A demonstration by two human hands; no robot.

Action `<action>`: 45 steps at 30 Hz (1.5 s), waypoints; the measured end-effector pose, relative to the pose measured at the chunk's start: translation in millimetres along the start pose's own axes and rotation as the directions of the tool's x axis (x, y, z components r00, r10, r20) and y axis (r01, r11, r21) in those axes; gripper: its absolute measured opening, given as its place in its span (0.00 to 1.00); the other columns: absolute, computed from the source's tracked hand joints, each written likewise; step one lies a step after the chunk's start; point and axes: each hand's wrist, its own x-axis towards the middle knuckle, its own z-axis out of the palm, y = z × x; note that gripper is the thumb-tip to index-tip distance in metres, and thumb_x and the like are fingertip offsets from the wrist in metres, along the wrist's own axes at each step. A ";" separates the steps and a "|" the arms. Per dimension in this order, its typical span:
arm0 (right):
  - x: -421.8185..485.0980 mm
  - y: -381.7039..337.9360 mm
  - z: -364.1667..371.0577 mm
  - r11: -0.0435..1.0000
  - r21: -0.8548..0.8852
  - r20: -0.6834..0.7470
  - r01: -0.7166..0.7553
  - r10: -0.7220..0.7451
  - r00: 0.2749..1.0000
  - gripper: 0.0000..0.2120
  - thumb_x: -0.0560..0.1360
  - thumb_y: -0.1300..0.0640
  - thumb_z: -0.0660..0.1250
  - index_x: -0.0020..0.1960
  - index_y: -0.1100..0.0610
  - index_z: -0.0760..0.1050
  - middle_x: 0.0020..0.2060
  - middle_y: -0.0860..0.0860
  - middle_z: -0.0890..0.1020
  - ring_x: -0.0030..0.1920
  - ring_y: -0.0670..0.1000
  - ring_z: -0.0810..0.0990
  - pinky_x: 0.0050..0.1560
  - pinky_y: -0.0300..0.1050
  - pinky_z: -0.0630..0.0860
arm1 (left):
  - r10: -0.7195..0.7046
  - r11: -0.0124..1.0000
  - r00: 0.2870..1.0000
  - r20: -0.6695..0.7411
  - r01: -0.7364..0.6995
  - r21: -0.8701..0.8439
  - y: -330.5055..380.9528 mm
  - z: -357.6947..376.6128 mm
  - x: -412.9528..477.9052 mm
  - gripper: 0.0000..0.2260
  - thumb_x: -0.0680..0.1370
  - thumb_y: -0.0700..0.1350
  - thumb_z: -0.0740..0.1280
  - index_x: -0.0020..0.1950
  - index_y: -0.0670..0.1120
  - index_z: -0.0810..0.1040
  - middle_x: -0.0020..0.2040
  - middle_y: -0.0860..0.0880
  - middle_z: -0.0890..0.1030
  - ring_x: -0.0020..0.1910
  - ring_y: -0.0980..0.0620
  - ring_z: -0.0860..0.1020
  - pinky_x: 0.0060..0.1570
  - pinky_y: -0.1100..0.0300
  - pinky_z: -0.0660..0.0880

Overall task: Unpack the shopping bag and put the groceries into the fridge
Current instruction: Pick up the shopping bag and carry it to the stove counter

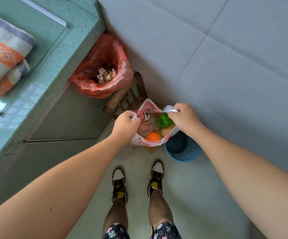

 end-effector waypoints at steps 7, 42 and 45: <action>-67.0 -51.0 -45.5 0.991 -0.083 -0.180 0.107 -0.121 0.976 0.16 0.74 0.65 0.62 0.31 0.55 0.61 0.28 0.50 0.66 0.30 0.51 0.64 0.29 0.43 0.57 | 0.161 0.987 0.987 0.014 -0.161 -0.006 48.7 -56.7 -58.5 0.08 0.76 0.45 0.63 0.46 0.40 0.75 0.39 0.48 0.77 0.38 0.52 0.75 0.33 0.60 0.71; -266.2 -338.6 -134.4 0.561 -0.516 0.174 0.647 -0.671 0.721 0.12 0.72 0.50 0.69 0.36 0.56 0.71 0.36 0.51 0.77 0.38 0.54 0.76 0.34 0.44 0.68 | 0.537 0.791 0.758 -0.370 -0.300 0.533 61.3 -341.8 -297.7 0.14 0.78 0.52 0.68 0.39 0.47 0.69 0.36 0.50 0.74 0.34 0.50 0.71 0.31 0.59 0.65; -274.7 -343.7 -99.9 0.430 -0.506 0.325 0.748 -0.708 0.627 0.15 0.75 0.47 0.68 0.35 0.52 0.69 0.35 0.49 0.75 0.37 0.51 0.74 0.33 0.44 0.65 | 0.391 0.884 0.788 -0.476 -0.177 0.433 20.3 -330.4 -321.6 0.15 0.77 0.50 0.68 0.35 0.51 0.65 0.34 0.53 0.72 0.34 0.50 0.71 0.30 0.60 0.63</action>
